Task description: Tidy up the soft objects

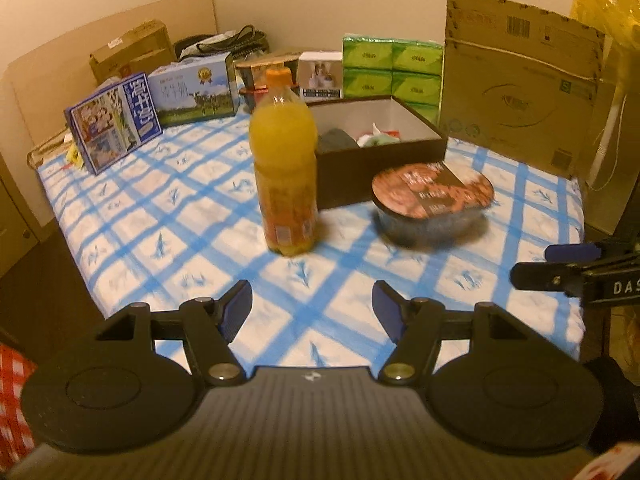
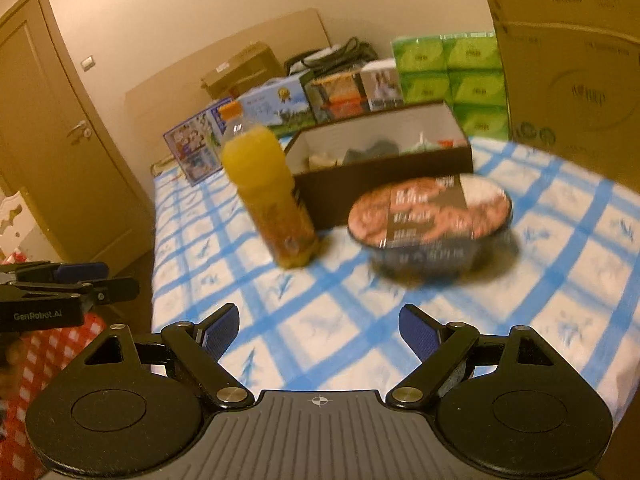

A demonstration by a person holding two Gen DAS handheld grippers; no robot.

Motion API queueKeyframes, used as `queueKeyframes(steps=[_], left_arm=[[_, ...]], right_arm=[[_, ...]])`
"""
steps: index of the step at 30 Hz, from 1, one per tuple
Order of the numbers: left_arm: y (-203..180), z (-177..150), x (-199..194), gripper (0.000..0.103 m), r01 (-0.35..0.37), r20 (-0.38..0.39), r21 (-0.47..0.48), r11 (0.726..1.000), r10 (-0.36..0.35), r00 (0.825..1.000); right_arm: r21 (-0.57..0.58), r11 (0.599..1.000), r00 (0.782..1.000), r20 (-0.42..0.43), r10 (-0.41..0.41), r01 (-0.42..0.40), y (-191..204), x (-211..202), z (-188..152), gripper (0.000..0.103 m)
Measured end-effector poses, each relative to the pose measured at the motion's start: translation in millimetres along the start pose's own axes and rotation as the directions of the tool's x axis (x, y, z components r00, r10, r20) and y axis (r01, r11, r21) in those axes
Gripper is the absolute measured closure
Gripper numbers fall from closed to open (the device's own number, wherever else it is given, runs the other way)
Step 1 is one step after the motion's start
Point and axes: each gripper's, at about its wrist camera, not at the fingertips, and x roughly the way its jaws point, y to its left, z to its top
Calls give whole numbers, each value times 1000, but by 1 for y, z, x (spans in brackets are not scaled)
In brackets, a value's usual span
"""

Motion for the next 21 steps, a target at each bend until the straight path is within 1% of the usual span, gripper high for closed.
queueKeyframes(steps=[4, 7, 12, 17, 21], left_arm=[[-11, -23, -11, 39, -3, -23, -25, 1000, 3, 1000], [-16, -37, -19, 39, -18, -40, -51, 999, 16, 999], [-24, -57, -31, 39, -48, -59, -70, 996, 44, 997], [-31, -71, -35, 39, -55, -78, -77, 996, 49, 996], [-38, -80, -34, 39, -53, -85, -72, 996, 47, 995]], right_arm=[[26, 1000, 999, -41, 16, -15, 3, -10, -20, 16], [14, 1000, 998, -62, 14, -13, 7, -17, -33, 16], [-27, 1000, 997, -70, -15, 13, 15, -26, -50, 16], [-71, 996, 995, -77, -63, 57, 21, -32, -63, 16], [-88, 994, 993, -87, -80, 72, 25, -34, -72, 16]])
